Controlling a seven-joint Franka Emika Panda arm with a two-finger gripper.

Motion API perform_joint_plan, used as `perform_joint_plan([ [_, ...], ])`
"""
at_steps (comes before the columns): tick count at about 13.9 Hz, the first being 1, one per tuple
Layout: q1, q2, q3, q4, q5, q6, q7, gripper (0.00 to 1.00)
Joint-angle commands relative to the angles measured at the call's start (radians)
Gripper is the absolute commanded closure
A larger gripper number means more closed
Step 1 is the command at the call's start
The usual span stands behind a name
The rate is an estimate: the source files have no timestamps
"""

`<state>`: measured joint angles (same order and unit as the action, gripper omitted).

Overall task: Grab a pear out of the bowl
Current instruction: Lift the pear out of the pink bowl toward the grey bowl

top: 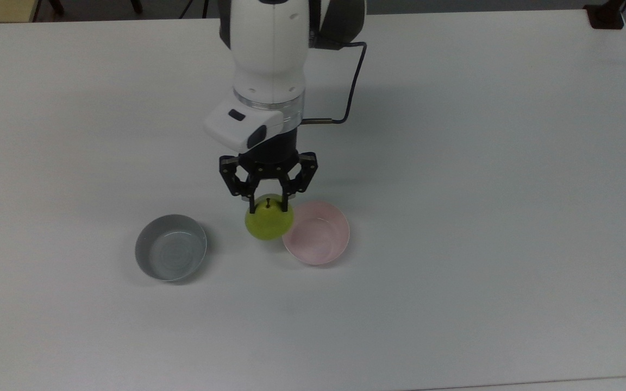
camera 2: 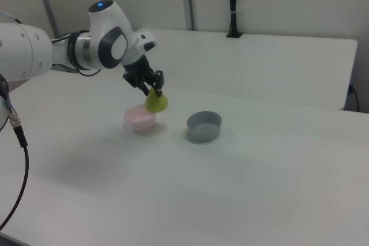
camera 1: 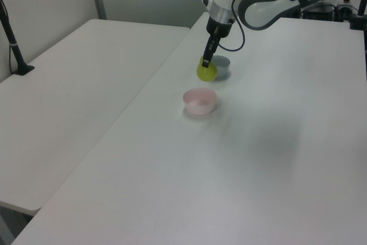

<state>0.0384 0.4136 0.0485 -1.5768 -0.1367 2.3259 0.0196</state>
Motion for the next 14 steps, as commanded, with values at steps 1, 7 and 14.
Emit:
perform_joint_plan([
  [1, -0.046, -0.035, 0.002, -0.057, -0.007, -0.014, -0.038, 0.73],
  [7, -0.138, -0.13, 0.004, -0.242, -0.007, -0.005, -0.185, 0.73],
  [14, -0.212, -0.139, 0.004, -0.318, -0.009, -0.006, -0.288, 0.68],
])
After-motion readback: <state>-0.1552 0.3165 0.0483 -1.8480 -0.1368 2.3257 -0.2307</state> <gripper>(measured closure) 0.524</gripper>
